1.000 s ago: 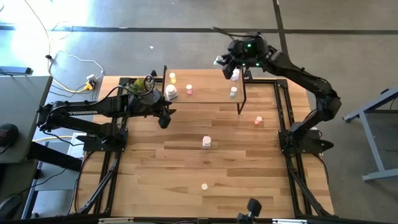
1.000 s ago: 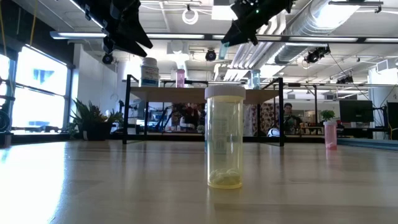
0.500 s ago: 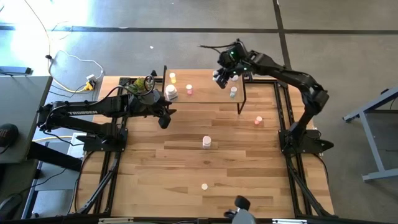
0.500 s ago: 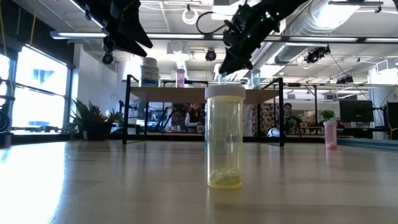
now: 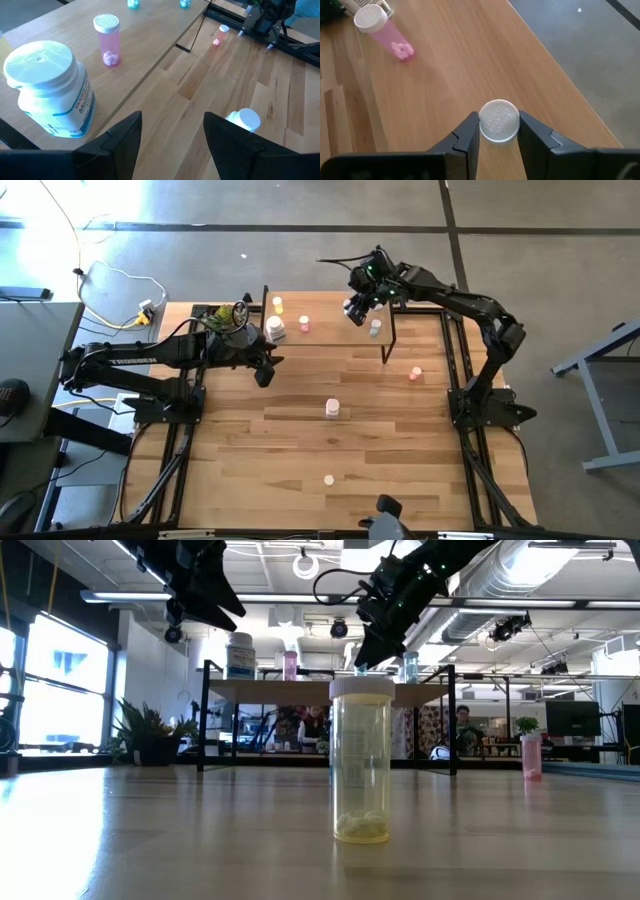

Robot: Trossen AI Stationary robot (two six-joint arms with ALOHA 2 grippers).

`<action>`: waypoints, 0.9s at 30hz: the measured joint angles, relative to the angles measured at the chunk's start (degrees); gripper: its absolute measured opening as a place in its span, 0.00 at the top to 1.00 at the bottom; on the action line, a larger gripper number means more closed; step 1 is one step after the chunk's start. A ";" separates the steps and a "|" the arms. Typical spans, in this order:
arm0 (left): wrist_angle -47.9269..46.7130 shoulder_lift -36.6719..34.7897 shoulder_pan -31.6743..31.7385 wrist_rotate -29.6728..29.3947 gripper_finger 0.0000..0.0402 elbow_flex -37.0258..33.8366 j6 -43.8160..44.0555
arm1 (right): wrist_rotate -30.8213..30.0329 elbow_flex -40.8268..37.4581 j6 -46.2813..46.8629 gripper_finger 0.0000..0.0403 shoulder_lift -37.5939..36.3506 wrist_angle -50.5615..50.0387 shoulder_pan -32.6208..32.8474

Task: Pick and place medicine bottles onto shelf by color
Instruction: Put the green medicine bottle on the shelf, then put the white and blue medicine bottle on the shelf

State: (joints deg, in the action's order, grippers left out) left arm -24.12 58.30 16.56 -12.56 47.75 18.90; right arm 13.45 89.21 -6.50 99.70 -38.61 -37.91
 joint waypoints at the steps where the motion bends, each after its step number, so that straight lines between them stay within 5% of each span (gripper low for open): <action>1: 0.00 0.00 0.00 0.00 0.50 0.00 -0.01 | 0.00 0.00 0.00 0.76 0.02 0.00 0.00; 13: 0.02 0.00 0.00 0.39 0.50 0.00 -0.02 | -1.75 0.02 0.22 0.59 0.26 -0.17 0.00; 27: 5.38 1.46 -3.80 4.73 0.50 0.02 0.01 | -1.57 12.17 4.17 0.57 0.17 -11.05 0.03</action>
State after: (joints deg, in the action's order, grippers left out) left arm -18.74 59.77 12.76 -7.83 47.77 18.91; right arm 11.88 101.38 -2.34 99.88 -49.66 -37.88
